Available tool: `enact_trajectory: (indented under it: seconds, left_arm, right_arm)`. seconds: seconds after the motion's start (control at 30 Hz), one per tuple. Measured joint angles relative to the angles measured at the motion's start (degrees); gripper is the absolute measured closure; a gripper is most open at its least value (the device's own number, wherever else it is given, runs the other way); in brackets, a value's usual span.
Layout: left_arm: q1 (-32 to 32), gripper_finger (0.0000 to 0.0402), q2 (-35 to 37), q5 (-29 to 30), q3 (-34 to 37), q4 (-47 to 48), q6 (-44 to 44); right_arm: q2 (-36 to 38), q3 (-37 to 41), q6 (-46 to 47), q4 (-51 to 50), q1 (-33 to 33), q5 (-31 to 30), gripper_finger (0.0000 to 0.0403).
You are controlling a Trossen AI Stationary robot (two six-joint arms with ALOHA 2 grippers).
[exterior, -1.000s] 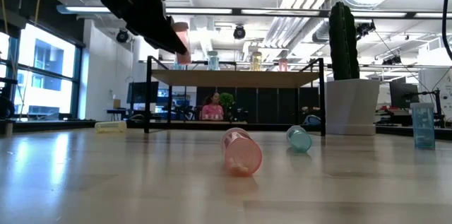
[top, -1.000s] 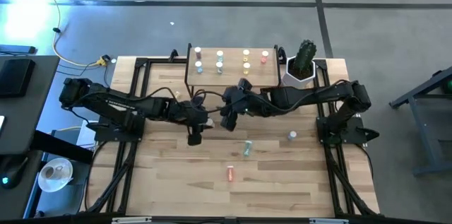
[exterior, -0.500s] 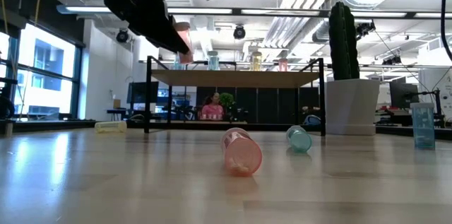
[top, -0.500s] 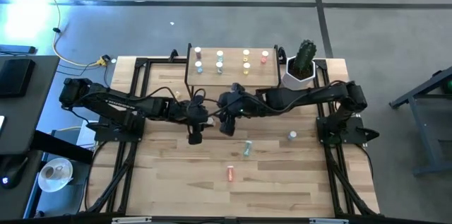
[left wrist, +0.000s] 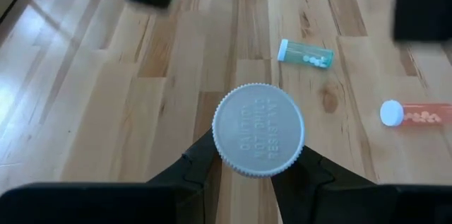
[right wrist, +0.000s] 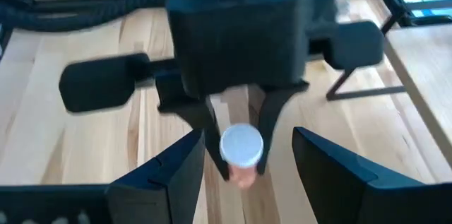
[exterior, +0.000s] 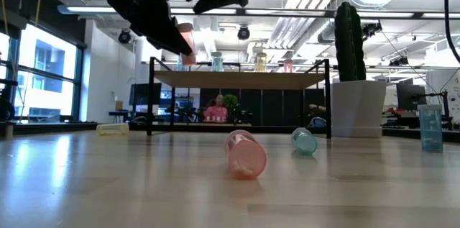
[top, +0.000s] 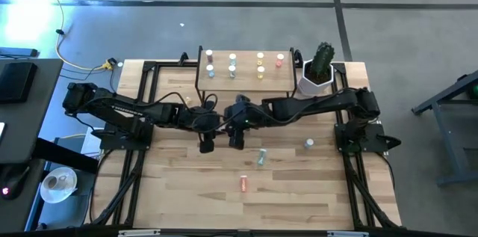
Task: Pick and place medicine bottles onto shelf by color
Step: Put the left pink pill bottle on the shelf aligned with the other pink pill bottle
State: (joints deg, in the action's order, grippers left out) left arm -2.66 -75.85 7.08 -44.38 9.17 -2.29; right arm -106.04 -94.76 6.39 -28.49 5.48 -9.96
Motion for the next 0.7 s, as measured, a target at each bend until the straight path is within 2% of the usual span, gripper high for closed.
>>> enact_trajectory:
  seconds: [0.7]
  left_arm:
    - [0.04, 0.0309, 0.0, -0.6, 0.02, -5.32, 1.19]
  right_arm:
    - [-2.41, 0.0, 0.18, -0.81, -0.24, 1.93, 0.0197]
